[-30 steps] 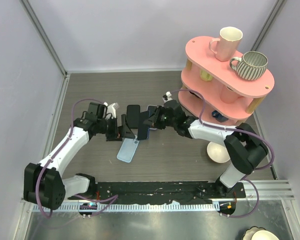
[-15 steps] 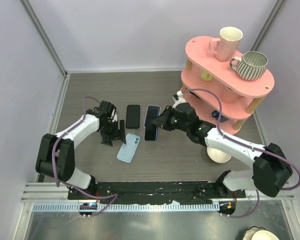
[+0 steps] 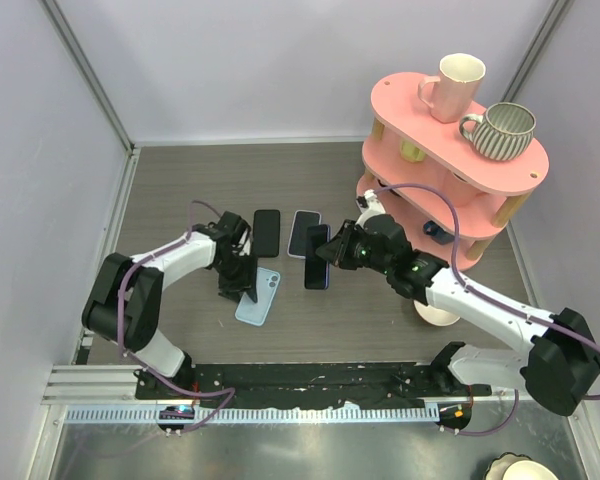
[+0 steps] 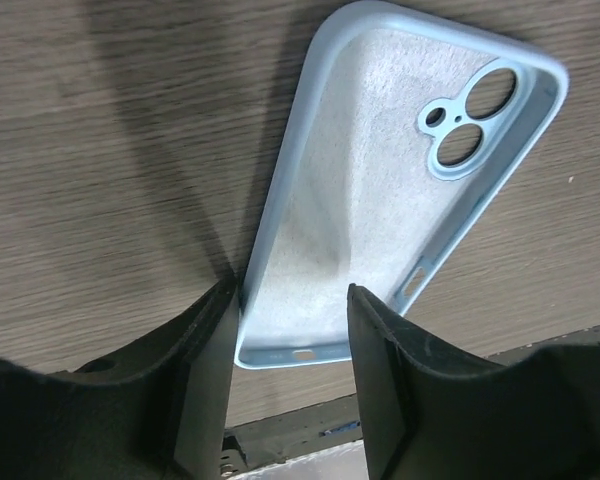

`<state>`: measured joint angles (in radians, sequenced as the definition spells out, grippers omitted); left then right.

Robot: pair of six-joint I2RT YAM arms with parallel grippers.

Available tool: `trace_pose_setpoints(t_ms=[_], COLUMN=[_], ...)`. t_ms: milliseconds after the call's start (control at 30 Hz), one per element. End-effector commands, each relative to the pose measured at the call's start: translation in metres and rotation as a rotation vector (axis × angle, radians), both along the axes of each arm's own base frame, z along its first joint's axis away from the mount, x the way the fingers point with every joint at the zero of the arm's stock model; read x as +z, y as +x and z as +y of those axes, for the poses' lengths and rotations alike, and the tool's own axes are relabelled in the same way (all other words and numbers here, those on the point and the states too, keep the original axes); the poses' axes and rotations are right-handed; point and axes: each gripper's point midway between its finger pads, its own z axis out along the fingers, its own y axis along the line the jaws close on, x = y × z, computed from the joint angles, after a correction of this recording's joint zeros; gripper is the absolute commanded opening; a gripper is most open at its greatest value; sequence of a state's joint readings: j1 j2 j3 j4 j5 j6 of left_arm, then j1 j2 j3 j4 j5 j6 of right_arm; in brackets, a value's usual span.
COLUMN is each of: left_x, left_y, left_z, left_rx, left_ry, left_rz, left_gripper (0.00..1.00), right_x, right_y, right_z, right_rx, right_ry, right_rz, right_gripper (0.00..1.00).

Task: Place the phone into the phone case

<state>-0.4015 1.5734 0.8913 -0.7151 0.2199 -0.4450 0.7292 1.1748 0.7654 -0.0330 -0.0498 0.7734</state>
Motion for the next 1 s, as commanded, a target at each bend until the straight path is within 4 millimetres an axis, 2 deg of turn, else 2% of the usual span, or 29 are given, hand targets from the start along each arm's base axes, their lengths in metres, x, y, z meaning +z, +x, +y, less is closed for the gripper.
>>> trace_pose_setpoints(t_ms=[0, 100, 200, 233, 333, 433, 467, 533, 567, 633, 667, 733, 767, 800, 867, 900, 967], left_x=[-0.004, -0.003, 0.002, 0.007, 0.018, 0.038, 0.040, 0.052, 0.060, 0.072, 0.083, 0.092, 0.097, 0.103, 0.107, 0.107, 0.108], left_y=[-0.002, -0.004, -0.011, -0.011, -0.011, -0.008, -0.002, 0.006, 0.013, 0.022, 0.026, 0.038, 0.042, 0.048, 0.052, 0.059, 0.060], left_z=[-0.007, -0.021, -0.049, -0.061, -0.078, -0.088, -0.083, -0.074, -0.066, -0.052, -0.046, -0.029, -0.022, -0.009, 0.002, 0.015, 0.021], left_rx=[0.006, 0.009, 0.007, 0.024, 0.025, 0.058, 0.084, 0.112, 0.133, 0.173, 0.189, 0.239, 0.255, 0.284, 0.310, 0.356, 0.368], left_ry=[0.008, -0.048, -0.141, -0.198, -0.258, -0.321, -0.292, -0.252, -0.223, -0.193, -0.203, -0.205, -0.217, -0.233, -0.259, -0.263, -0.304], left_rz=[0.002, -0.008, -0.011, -0.019, -0.051, -0.081, -0.113, -0.161, -0.215, -0.259, -0.296, -0.334, -0.348, -0.364, -0.357, -0.350, -0.328], left_gripper=[0.50, 0.45, 0.41, 0.40, 0.38, 0.51, 0.57, 0.63, 0.73, 0.80, 0.86, 0.93, 0.99, 1.00, 1.00, 1.00, 1.00], right_x=[0.042, 0.044, 0.040, 0.038, 0.031, 0.023, 0.019, 0.005, 0.001, -0.008, -0.021, -0.028, -0.041, -0.039, -0.043, -0.045, -0.048], right_y=[0.006, 0.005, 0.002, 0.001, -0.005, -0.009, -0.010, -0.014, -0.015, -0.019, -0.020, -0.024, -0.026, -0.023, -0.025, -0.023, -0.023], right_z=[-0.001, -0.002, -0.002, -0.002, 0.003, 0.010, 0.012, 0.018, 0.022, 0.032, 0.037, 0.048, 0.053, 0.058, 0.064, 0.070, 0.075], right_rx=[-0.013, -0.011, 0.002, 0.007, 0.045, 0.085, 0.098, 0.140, 0.160, 0.206, 0.232, 0.276, 0.307, 0.318, 0.360, 0.381, 0.420], right_ry=[0.066, 0.067, 0.061, 0.059, 0.073, 0.095, 0.095, 0.085, 0.083, 0.073, 0.044, 0.015, -0.009, -0.005, -0.005, -0.015, -0.024], right_rz=[-0.124, -0.128, -0.119, -0.117, -0.107, -0.096, -0.088, -0.061, -0.054, -0.030, -0.009, 0.005, 0.032, 0.033, 0.045, 0.044, 0.055], right_gripper=[0.02, 0.01, 0.01, 0.02, 0.02, 0.02, 0.02, 0.02, 0.02, 0.01, 0.01, 0.01, 0.01, 0.01, 0.01, 0.01, 0.01])
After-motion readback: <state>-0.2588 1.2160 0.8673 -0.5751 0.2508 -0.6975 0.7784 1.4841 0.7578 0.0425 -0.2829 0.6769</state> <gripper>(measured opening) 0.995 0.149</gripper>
